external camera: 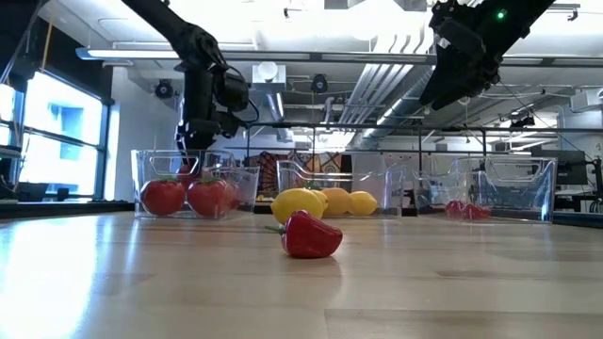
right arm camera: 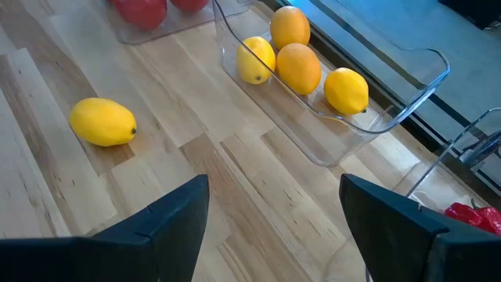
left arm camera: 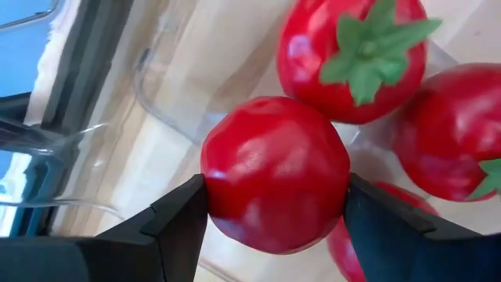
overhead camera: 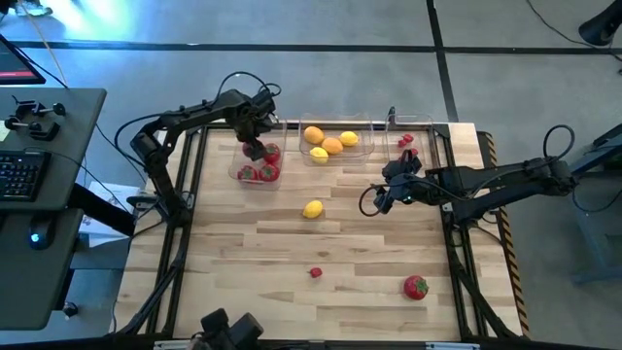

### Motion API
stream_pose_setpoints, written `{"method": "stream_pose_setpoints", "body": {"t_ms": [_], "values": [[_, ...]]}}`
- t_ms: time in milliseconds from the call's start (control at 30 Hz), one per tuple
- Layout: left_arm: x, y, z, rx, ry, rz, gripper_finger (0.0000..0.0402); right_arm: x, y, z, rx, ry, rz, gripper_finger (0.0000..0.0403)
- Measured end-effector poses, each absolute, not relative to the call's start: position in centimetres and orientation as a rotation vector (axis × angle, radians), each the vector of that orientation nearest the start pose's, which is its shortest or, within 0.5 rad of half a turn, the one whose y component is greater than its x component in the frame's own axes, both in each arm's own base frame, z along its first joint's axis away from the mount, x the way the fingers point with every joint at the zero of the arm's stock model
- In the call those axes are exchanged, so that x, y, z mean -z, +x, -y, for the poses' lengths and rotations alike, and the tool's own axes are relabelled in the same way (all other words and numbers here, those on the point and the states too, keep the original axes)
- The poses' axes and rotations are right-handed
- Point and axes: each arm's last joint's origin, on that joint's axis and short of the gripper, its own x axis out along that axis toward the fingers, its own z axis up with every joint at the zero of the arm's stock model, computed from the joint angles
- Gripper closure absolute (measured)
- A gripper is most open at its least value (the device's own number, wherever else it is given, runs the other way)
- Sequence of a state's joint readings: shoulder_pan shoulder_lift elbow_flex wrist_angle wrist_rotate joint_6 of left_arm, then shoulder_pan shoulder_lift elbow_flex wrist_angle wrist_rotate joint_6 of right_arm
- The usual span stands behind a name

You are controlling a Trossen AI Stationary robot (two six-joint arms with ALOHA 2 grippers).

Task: Sort produce into baskets
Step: Put the red tomato into the left transparent bin, then put the red chili into the right transparent bin

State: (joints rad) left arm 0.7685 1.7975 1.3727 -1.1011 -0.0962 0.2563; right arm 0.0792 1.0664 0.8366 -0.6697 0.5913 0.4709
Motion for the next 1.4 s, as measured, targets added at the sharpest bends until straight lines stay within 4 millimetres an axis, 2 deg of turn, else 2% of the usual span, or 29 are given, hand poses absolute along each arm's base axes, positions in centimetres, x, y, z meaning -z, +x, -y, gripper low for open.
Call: {"method": "stream_pose_setpoints", "body": {"t_ms": [367,600,833,1167,1400], "values": [[-21.8,24.3,-22.6,-0.531,-0.224,-1.582,0.0121,-26.5,20.3,0.0,0.643,0.143,-0.728,0.0124],[-21.8,24.8,-22.0,-0.505,-0.224,-1.581,0.0117,-26.5,20.3,0.0,0.641,0.144,-0.729,0.0124],[-21.8,24.7,-22.0,-0.494,-0.208,-1.594,0.0114,-26.5,20.3,0.0,0.642,0.144,-0.729,0.0124],[-21.8,24.5,-21.9,-0.446,-0.181,-1.626,0.0069,-26.5,20.3,0.0,0.640,0.140,-0.730,0.0124],[-22.4,24.4,-21.8,-0.469,-0.194,-1.613,0.0064,-26.5,20.2,-0.1,0.639,0.137,-0.732,0.0124]]}}
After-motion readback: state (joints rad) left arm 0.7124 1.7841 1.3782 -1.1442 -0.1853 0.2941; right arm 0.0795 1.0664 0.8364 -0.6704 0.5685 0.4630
